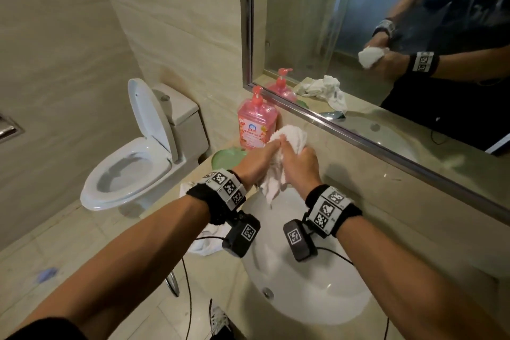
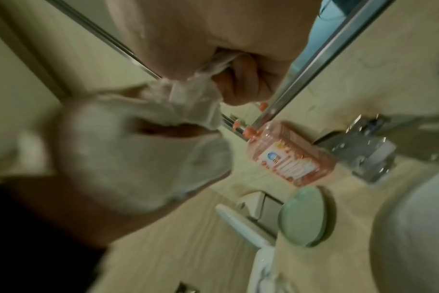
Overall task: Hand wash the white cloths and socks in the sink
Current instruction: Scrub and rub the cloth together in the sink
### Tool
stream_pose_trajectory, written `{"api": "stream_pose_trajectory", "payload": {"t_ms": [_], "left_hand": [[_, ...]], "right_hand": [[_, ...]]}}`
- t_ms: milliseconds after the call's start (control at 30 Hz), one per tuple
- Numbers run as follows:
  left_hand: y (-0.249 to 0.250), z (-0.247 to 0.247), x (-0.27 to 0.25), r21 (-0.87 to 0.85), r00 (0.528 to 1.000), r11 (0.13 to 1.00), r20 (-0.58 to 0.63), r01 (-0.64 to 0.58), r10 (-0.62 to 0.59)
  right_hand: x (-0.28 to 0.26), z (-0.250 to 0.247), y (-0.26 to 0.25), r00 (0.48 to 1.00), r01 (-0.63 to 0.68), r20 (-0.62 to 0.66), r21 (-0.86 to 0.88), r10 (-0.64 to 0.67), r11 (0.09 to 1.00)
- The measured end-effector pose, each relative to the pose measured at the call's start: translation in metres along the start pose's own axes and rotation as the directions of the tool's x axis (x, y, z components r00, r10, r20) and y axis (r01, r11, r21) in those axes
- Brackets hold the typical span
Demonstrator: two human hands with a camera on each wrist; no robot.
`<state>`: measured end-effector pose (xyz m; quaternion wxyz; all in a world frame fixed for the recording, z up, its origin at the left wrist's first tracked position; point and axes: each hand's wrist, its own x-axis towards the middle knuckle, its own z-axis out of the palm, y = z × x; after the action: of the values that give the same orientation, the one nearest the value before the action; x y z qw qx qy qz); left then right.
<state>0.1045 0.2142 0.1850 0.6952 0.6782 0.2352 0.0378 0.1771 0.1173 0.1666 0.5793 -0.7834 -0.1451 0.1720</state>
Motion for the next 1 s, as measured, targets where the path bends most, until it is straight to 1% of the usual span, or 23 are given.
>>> {"api": "stream_pose_trajectory", "payload": {"t_ms": [67, 100, 133, 167, 200, 233, 267, 300, 333, 367, 400, 433, 467, 533, 567, 600, 633, 733, 800, 867, 933, 1000], "left_hand": [[0.0, 0.001, 0.003, -0.017, 1.0, 1.0, -0.029, -0.009, 0.009], [-0.004, 0.002, 0.004, -0.043, 1.0, 0.999, -0.008, 0.0, 0.0], [-0.008, 0.003, 0.006, -0.048, 0.999, 0.999, 0.036, 0.025, -0.023], [-0.015, 0.003, 0.007, -0.002, 0.994, 0.998, 0.087, 0.062, -0.061], [-0.024, 0.003, 0.009, 0.131, 0.987, 0.988, 0.127, 0.078, -0.095], [-0.033, 0.001, 0.012, 0.338, 0.979, 0.939, 0.167, 0.056, -0.119], [-0.042, -0.002, 0.016, 0.544, 0.97, 0.839, 0.192, 0.021, -0.149], [-0.053, -0.007, 0.021, 0.705, 0.966, 0.71, 0.183, -0.001, -0.181], [-0.065, -0.012, 0.027, 0.81, 0.965, 0.585, 0.17, -0.022, -0.199], [-0.077, -0.019, 0.031, 0.864, 0.963, 0.503, 0.164, -0.034, -0.215], [-0.088, -0.024, 0.035, 0.884, 0.963, 0.465, 0.162, -0.045, -0.215], [-0.099, -0.028, 0.039, 0.883, 0.964, 0.465, 0.178, -0.066, -0.2], [-0.108, -0.029, 0.042, 0.868, 0.961, 0.489, 0.203, -0.088, -0.187], [-0.117, -0.028, 0.05, 0.803, 0.959, 0.592, 0.214, -0.064, -0.187], [-0.122, -0.026, 0.055, 0.782, 0.959, 0.622, 0.201, -0.034, -0.2], [-0.127, -0.023, 0.061, 0.768, 0.959, 0.64, 0.194, -0.019, -0.205], [-0.132, -0.02, 0.066, 0.779, 0.957, 0.626, 0.197, -0.021, -0.214], [-0.148, -0.008, 0.077, 0.837, 0.932, 0.538, 0.269, -0.101, -0.243], [-0.16, -0.004, 0.086, 0.848, 0.923, 0.51, 0.302, -0.146, -0.239], [-0.168, -0.001, 0.095, 0.846, 0.916, 0.511, 0.317, -0.155, -0.247], [-0.171, 0.0, 0.104, 0.84, 0.91, 0.533, 0.296, -0.102, -0.291], [-0.173, 0.002, 0.111, 0.82, 0.912, 0.572, 0.255, -0.028, -0.322]], "right_hand": [[-0.002, -0.001, 0.008, 0.999, -0.016, 0.052, -0.035, 0.018, 0.999], [-0.003, -0.006, 0.013, 0.997, -0.029, 0.072, -0.064, 0.034, 0.998], [0.001, -0.013, 0.019, 0.995, -0.034, 0.089, -0.118, 0.044, 0.992], [0.004, -0.022, 0.026, 0.993, -0.026, 0.107, -0.195, 0.048, 0.98], [0.008, -0.032, 0.036, 0.991, 0.001, 0.127, -0.287, 0.037, 0.958], [0.012, -0.043, 0.045, 0.987, 0.034, 0.161, -0.385, 0.03, 0.922], [0.014, -0.051, 0.055, 0.977, 0.071, 0.21, -0.475, 0.034, 0.877], [0.016, -0.057, 0.066, 0.961, 0.12, 0.273, -0.539, 0.038, 0.834], [0.017, -0.063, 0.078, 0.942, 0.157, 0.332, -0.573, 0.053, 0.804], [0.016, -0.067, 0.089, 0.923, 0.169, 0.377, -0.583, 0.081, 0.794], [0.015, -0.071, 0.098, 0.9, 0.167, 0.42, -0.576, 0.114, 0.8], [0.014, -0.072, 0.105, 0.878, 0.157, 0.453, -0.577, 0.155, 0.801], [0.014, -0.072, 0.113, 0.864, 0.149, 0.466, -0.598, 0.191, 0.787], [0.018, -0.068, 0.129, 0.848, 0.192, 0.474, -0.691, 0.237, 0.696], [0.022, -0.065, 0.135, 0.842, 0.215, 0.475, -0.731, 0.255, 0.648], [0.027, -0.064, 0.141, 0.835, 0.222, 0.478, -0.745, 0.271, 0.629], [0.034, -0.064, 0.147, 0.827, 0.22, 0.484, -0.746, 0.285, 0.628], [0.054, -0.063, 0.159, 0.813, 0.204, 0.48, -0.765, 0.329, 0.611], [0.068, -0.06, 0.164, 0.826, 0.12, 0.435, -0.757, 0.358, 0.643], [0.082, -0.056, 0.163, 0.848, 0.027, 0.402, -0.683, 0.345, 0.73], [0.095, -0.05, 0.159, 0.868, -0.018, 0.395, -0.58, 0.3, 0.814], [0.104, -0.044, 0.156, 0.888, -0.043, 0.381, -0.488, 0.257, 0.872]]}}
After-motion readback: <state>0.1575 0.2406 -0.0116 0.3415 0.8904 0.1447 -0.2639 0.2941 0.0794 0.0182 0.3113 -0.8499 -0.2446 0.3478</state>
